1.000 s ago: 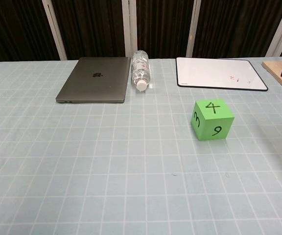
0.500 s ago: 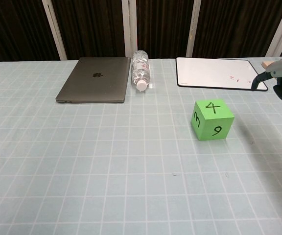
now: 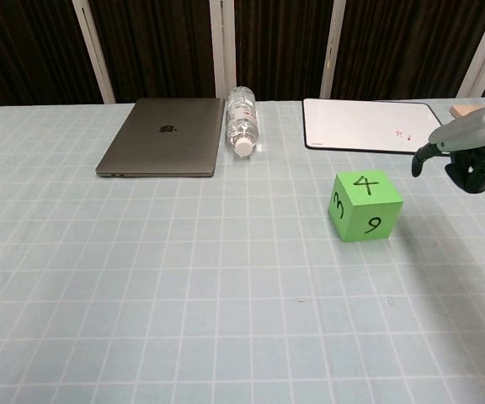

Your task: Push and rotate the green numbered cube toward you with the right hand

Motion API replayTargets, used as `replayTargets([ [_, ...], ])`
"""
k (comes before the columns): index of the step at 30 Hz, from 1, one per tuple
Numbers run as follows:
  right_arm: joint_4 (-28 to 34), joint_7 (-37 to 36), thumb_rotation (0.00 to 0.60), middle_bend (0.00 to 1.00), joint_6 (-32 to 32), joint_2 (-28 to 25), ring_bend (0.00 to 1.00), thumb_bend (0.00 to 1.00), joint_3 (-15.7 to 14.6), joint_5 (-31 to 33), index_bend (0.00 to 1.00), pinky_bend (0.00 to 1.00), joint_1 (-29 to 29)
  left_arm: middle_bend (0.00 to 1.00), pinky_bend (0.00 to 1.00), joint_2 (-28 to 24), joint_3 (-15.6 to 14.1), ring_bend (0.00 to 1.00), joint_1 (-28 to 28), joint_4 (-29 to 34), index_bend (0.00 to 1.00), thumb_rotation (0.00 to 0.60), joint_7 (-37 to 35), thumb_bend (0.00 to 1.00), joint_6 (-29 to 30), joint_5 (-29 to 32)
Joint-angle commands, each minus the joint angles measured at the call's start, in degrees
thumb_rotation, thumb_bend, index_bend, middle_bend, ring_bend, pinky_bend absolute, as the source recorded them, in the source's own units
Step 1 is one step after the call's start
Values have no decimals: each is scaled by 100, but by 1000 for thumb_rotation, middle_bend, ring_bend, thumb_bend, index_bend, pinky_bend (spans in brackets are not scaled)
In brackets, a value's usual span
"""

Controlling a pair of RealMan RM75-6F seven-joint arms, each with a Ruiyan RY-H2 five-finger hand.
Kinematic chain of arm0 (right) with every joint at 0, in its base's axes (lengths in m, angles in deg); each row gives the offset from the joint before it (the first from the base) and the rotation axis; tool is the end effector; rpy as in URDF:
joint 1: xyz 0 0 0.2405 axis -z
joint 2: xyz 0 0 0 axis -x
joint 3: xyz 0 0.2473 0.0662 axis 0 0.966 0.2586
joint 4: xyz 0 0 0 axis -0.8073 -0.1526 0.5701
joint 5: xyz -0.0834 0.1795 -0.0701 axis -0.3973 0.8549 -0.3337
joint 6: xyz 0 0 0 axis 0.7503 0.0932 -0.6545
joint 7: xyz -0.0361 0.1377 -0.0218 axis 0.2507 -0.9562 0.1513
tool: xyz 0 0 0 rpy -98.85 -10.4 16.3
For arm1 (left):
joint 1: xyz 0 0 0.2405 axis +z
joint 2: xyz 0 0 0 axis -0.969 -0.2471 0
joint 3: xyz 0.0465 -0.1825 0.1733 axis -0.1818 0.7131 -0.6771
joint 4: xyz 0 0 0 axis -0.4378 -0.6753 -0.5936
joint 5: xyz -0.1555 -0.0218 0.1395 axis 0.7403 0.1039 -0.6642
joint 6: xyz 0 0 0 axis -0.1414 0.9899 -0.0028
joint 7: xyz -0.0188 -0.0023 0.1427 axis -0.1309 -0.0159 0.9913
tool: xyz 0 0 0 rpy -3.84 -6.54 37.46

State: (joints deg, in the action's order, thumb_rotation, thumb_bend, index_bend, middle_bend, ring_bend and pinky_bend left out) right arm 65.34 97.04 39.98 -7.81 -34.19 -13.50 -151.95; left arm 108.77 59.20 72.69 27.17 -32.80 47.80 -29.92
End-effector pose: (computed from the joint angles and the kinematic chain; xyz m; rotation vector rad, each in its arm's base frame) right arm -0.1561 -0.3453 0.0586 1.8833 -0.9235 0.1318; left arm -0.3135 0.1790 0.1888 -1.2429 -0.8982 -0.9650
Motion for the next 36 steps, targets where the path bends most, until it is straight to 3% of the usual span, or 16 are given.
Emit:
replayTargets([
  [1,38,7,600,789,-13,22,772,898,-38,101,183,678,-111,0,0,-3,1,0,-1,0,98,600,-5,316,-3,-1],
  [36,-257,-253,600,789,-286,393,772,897,-215,787,186,678,-972,0,0,-4,27,0,-23,6,97,600,13,316,-71,65],
])
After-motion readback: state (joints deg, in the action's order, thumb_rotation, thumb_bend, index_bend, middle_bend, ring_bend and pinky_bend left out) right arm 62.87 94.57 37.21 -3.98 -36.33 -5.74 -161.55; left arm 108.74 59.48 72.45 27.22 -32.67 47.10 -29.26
